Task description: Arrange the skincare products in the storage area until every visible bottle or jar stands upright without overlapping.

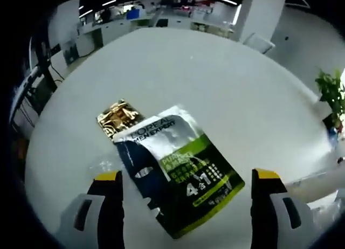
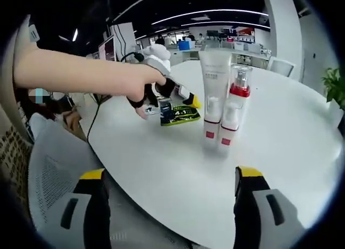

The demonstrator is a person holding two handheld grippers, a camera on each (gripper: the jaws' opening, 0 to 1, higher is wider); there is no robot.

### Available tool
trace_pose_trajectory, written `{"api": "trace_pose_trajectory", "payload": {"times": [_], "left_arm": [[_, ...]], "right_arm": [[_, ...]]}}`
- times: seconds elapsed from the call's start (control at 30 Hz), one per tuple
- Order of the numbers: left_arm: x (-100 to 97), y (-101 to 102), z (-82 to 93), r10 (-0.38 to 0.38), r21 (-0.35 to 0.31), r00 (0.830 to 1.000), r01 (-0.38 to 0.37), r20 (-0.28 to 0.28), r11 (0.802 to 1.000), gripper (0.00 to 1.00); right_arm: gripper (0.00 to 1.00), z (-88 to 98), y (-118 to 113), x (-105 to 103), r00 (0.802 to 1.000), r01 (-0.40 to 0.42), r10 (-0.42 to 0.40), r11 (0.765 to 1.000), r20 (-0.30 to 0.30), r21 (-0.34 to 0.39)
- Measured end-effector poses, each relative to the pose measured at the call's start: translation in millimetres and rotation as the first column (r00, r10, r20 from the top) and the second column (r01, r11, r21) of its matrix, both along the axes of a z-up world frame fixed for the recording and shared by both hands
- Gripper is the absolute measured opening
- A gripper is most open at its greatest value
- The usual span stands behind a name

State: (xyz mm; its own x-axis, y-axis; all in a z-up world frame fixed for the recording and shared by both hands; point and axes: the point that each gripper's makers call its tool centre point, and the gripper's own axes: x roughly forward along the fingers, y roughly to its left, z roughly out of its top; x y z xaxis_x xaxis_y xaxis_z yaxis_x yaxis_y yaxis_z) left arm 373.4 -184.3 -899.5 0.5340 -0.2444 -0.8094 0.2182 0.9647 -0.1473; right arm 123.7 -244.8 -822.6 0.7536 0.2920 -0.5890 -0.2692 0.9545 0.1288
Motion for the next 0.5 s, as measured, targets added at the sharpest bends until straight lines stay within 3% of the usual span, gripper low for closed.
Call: {"api": "trace_pose_trajectory", "payload": {"times": [0.1,0.13,0.2,0.3,0.5], "left_arm": [[3.7,-1.2,-6.4,0.0,0.007,1.0,0.0,-0.017,1.0,0.97],[7.5,2.4,-6.0,-0.016,0.043,1.0,0.015,0.005,0.999,0.97],[6.5,1.2,-8.7,-0.04,0.055,0.999,0.04,-0.002,0.998,0.97],[2.5,9.6,-11.2,-0.115,0.129,0.993,0.113,0.005,0.985,0.97],[-5.0,9.5,-12.0,-0.203,0.135,0.978,0.196,0.043,0.971,0.95]], "right_arm": [[0.97,-0.5,0.5,0.6,1.0,-0.005,0.005,1.0,-0.003,0.002],[0.97,-0.7,0.5,0.8,1.0,-0.005,0.005,1.0,-0.004,0.002],[0.97,-1.3,1.2,1.2,1.0,-0.008,0.008,1.0,-0.008,0.008],[0.96,-2.6,0.8,1.0,1.0,-0.01,0.01,1.0,-0.012,0.006],[0.96,-5.0,4.6,-0.3,0.999,-0.029,0.029,1.0,-0.026,0.009]]}}
